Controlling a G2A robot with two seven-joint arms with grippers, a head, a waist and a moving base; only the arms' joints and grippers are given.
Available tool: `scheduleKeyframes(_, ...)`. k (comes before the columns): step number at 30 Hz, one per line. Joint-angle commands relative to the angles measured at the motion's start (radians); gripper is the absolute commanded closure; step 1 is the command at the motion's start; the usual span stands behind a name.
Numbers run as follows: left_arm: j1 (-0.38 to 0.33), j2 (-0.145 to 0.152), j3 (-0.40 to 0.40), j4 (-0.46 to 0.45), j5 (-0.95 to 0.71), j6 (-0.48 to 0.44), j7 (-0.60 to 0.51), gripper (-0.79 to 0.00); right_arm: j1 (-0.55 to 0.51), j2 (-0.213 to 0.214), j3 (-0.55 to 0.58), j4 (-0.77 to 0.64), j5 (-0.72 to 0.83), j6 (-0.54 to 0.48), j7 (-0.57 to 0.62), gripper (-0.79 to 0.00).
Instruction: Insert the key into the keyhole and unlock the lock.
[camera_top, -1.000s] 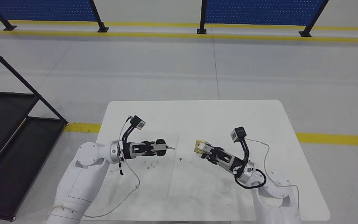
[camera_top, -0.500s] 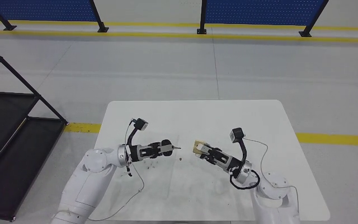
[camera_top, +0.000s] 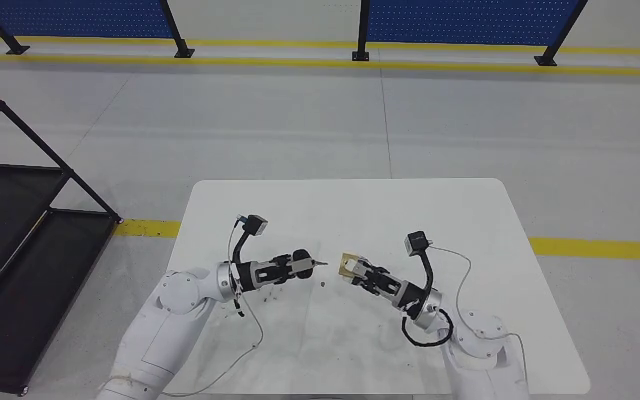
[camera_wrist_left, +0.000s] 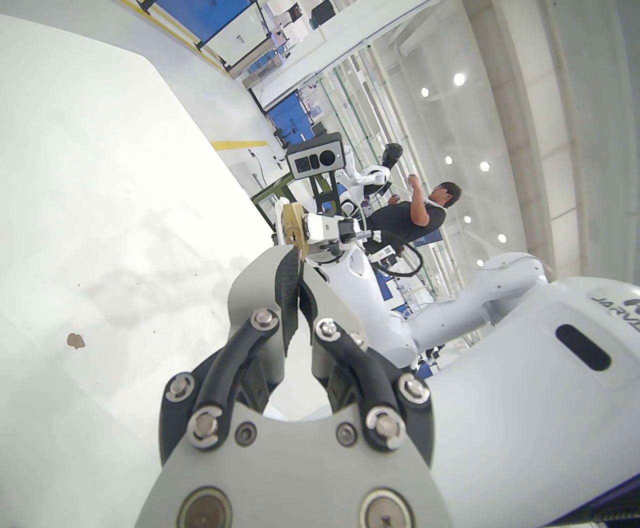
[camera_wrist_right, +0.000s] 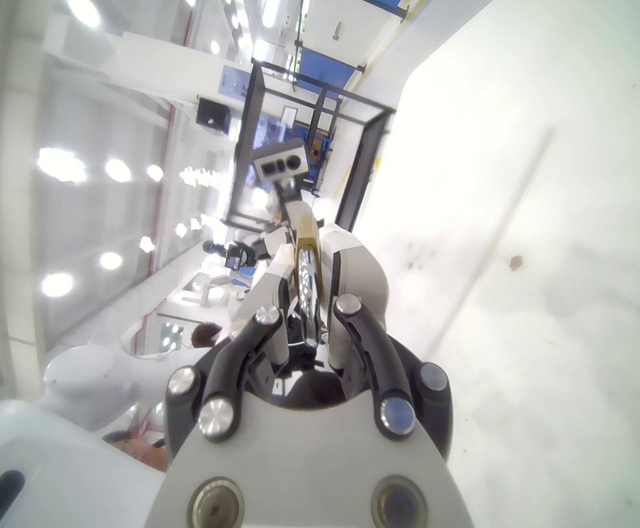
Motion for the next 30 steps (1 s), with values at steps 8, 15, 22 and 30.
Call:
scheduleKeyframes(8,-0.002,0.006,0.015,-0.005,-0.063,0.052,-0.025,0.000,0.034,0.016,-0.021,0.055,0.137,0.039,0.073,0.000)
scheduleKeyframes(15,0.020,0.013,0.006,-0.042,-0.085,0.143,-0.009,0.000,0.056,0.031,-0.021,0.071,0.185,0.073,0.089,0.000)
scheduleKeyframes(22,0.040,0.021,-0.004,-0.084,-0.117,0.230,-0.016,0.000,0.063,0.050,-0.011,0.024,0.163,0.131,0.097,0.000)
scheduleKeyframes(30,0.046,0.027,-0.011,-0.101,-0.123,0.306,-0.011,0.000,0.084,0.071,0.005,-0.018,0.167,0.234,0.126,0.000)
